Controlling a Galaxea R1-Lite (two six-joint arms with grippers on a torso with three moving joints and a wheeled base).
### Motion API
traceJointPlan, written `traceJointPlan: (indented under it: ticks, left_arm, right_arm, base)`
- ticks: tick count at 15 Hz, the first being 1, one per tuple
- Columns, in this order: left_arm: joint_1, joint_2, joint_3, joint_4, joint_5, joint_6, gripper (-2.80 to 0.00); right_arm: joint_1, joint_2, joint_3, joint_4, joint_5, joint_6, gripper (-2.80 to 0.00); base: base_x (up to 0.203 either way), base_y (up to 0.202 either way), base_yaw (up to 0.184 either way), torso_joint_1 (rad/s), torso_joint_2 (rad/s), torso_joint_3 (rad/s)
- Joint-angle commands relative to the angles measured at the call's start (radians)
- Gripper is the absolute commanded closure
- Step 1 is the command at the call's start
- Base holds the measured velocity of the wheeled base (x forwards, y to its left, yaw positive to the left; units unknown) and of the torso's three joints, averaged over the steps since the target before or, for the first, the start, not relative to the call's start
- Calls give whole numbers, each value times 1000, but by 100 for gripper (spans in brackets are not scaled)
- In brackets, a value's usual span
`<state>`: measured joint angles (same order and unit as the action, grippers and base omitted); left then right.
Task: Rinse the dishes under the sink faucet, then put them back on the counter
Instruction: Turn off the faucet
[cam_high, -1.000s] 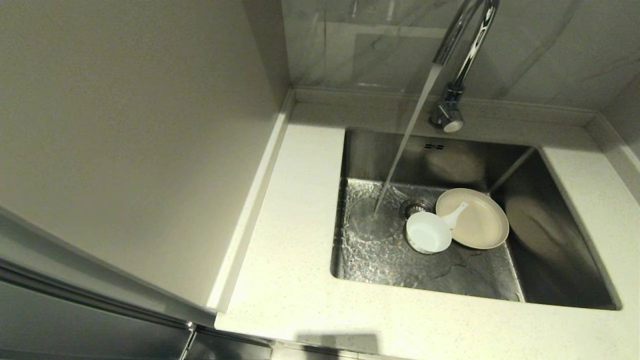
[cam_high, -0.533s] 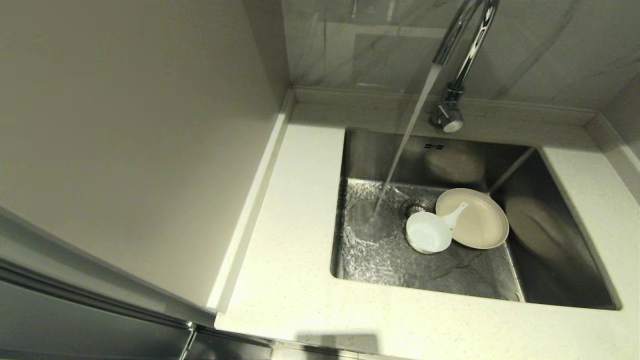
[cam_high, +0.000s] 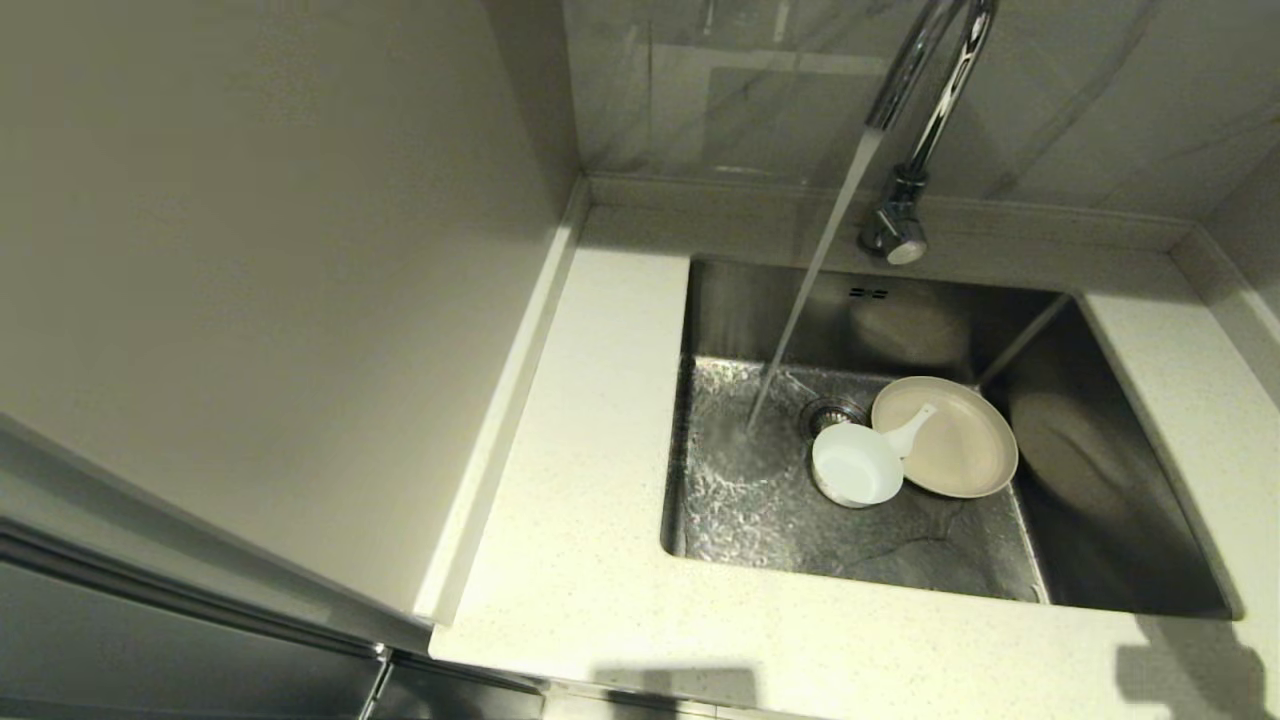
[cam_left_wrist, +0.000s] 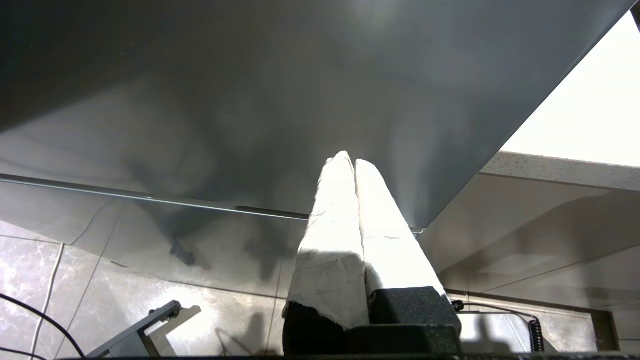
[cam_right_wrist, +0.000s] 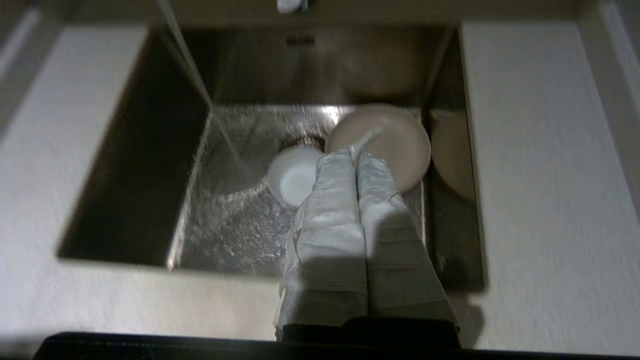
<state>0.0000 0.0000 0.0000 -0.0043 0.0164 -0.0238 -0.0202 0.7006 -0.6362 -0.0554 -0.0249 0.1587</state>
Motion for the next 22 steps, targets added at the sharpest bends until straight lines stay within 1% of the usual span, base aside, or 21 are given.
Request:
traceJointPlan:
  ticks: [1,3,5,6,8,11,12,13,14,16,17,19,22]
  left_arm:
    - [0,-3,0,0,0,-1,0]
    - [0,-3,0,0,0,-1,0]
    - [0,-3,0,0,0,-1,0]
    - [0,-3,0,0,0,-1,0]
    - [0,-3,0,0,0,-1,0]
    - [0,-3,0,0,0,-1,0]
    - [0,-3,0,0,0,-1,0]
    - [0,-3,0,0,0,-1,0]
    - [0,-3,0,0,0,-1,0]
    - [0,-3,0,0,0,-1,0]
    - [0,-3,0,0,0,-1,0]
    - [0,-3,0,0,0,-1,0]
    - [0,-3,0,0,0,-1,0]
  right_arm:
    - [10,371,-307,48,-2,47,0]
    - [29,581,-559,142,-7,122,0]
    - [48,763,-798,301,-12,225,0]
    - [56,832,-880,382,-13,271,0]
    - [68,944,-1003,511,-16,344,0]
    - [72,1036,-1132,632,-14,398,0]
    - [73,1064,-1183,668,-4,430,0]
    - [75,1095,-1242,703,23,470,0]
    - [76,1128,-1302,735,72,511,0]
    - [76,1197,-1350,743,181,595,0]
    - [76,1231,-1353,718,209,636,0]
    - [72,1293,-1355,652,260,707,0]
    - [63,1346,-1355,517,364,770,0]
  base:
    - [0,0,0,0,0,0]
    - [0,0,0,0,0,0]
    - [0,0,0,0,0,0]
    - [0,0,0,0,0,0]
    - [0,0,0,0,0,0]
    - [0,0,0,0,0,0]
    - [0,0,0,0,0,0]
    - [0,0,0,0,0,0]
    - [0,0,0,0,0,0]
    - [0,0,0,0,0,0]
    - [0,0,0,0,0,0]
    - [0,0,0,0,0,0]
    - [0,0,0,0,0,0]
